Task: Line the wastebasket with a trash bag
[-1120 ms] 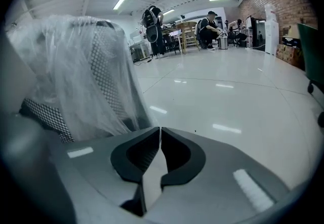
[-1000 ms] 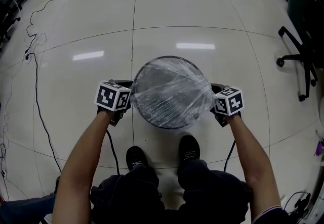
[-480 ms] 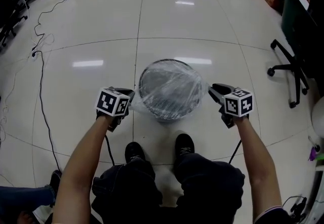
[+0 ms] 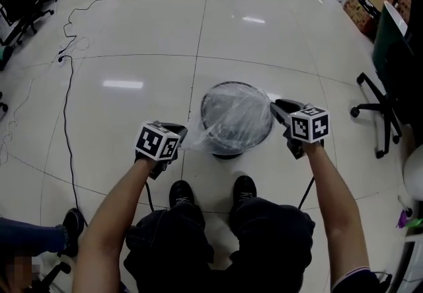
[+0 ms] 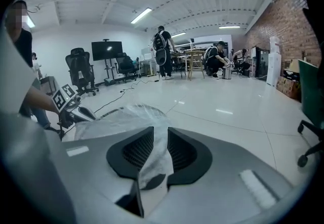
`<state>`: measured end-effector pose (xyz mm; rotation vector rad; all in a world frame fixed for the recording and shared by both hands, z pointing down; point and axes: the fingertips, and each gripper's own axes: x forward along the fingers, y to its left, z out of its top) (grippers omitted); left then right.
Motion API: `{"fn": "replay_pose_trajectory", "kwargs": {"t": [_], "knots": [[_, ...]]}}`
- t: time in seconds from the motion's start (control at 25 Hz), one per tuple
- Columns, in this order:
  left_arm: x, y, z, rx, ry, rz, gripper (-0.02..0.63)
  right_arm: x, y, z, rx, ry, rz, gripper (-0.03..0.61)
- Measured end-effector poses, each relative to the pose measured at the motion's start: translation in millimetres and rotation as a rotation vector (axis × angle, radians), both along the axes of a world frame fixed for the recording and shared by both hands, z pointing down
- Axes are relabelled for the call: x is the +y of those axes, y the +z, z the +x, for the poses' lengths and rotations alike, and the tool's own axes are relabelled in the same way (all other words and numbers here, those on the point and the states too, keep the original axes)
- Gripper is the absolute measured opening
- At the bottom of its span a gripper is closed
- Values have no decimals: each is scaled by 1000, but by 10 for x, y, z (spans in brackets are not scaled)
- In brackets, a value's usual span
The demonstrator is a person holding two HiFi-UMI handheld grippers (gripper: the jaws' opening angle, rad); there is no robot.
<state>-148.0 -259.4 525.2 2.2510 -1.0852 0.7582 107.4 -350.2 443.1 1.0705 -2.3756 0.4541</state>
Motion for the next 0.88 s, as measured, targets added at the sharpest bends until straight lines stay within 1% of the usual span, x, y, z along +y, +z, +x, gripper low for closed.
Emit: {"fn": "replay_pose_trajectory", "kwargs": {"t": [0.04,0.16,0.36,0.52,0.56,0.6,0.64,0.88], "knots": [[61,-2,-17,-2,6,-3,23,-34,-5,-106,8,-10,1,90],[165,-17,-86,-15,15,-10,23,-177,-25,-378,31,-28,-3,139],[163,-47,-141,-6,6,-5,23,-389,35,-606,95,-20,-5,143],[163,-61,-129,8,7,-5,23,-441,173,-630,157,-9,-26,143],[161,-65,-118,8,8,-4,23,-435,194,-616,176,-13,-23,132],[157,-69,-108,7,10,-4,23,-426,195,-600,193,-18,-13,87],[152,-73,-97,6,11,-2,23,-413,176,-585,200,-23,-1,3],[160,-73,19,-9,32,-2,21,-192,-107,-465,125,-55,45,2]]}}
